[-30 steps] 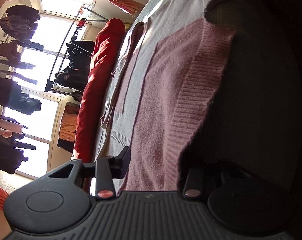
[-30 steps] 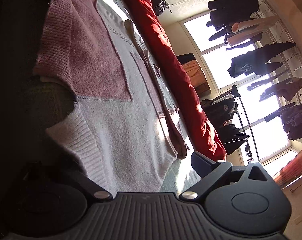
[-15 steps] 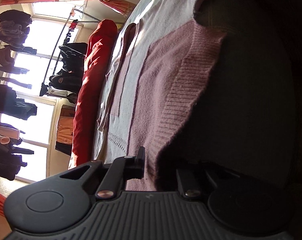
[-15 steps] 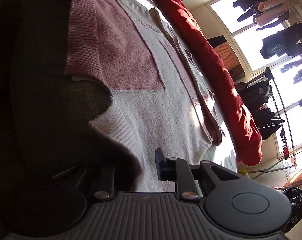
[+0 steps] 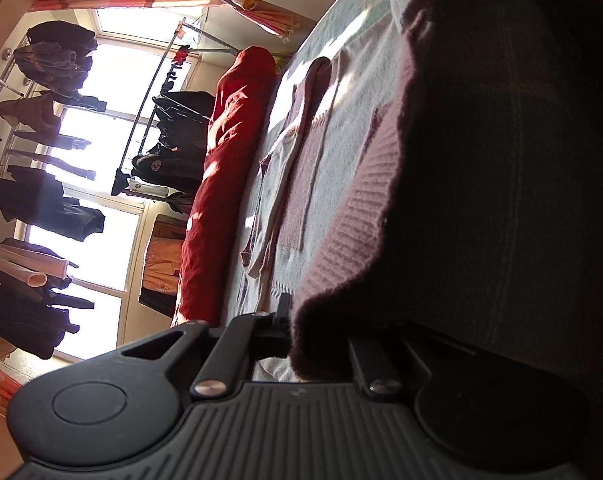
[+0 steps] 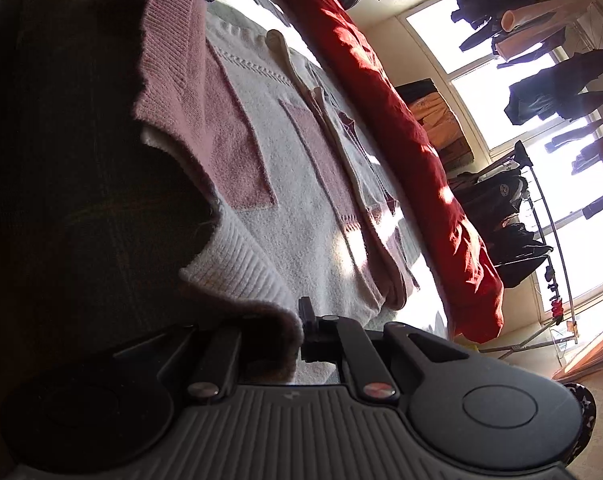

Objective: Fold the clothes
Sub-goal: 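Close both grippers on the ribbed hem and lift it, then carry the hem with both grippers over the body toward the collar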

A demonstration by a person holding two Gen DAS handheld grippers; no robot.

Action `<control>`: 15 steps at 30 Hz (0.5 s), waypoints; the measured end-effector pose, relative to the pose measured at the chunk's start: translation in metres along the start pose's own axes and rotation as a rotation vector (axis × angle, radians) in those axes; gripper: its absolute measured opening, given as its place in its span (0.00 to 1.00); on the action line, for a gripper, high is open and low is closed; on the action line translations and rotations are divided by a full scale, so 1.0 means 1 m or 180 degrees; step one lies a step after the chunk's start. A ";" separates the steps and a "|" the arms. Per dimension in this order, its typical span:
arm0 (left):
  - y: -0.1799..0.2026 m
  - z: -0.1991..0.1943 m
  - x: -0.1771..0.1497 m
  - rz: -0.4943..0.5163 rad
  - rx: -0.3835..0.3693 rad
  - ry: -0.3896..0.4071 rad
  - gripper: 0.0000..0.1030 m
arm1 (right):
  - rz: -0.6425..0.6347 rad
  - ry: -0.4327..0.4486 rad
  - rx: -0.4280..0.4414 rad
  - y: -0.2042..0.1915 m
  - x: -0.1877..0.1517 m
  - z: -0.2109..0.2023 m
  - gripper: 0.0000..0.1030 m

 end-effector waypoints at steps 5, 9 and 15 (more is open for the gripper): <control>-0.017 0.017 0.001 0.0001 0.0067 0.0008 0.04 | -0.0053 0.0043 -0.0060 0.021 0.003 0.012 0.08; -0.027 0.030 0.002 0.0017 0.0088 0.0020 0.04 | -0.0095 0.0077 -0.0084 0.033 0.003 0.023 0.08; -0.043 0.056 -0.002 0.0030 0.0164 0.0008 0.05 | -0.0175 0.0122 -0.0219 0.056 0.005 0.043 0.08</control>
Point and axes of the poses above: each gripper's, at about its wrist camera, not at the fingertips, and z roughly the way its jaws point, y to its right, x to its top, the point moved 8 cm from there along z, roughly the way its jaws point, and after that the axes turned 14 degrees about y, right-handed, at the moved point
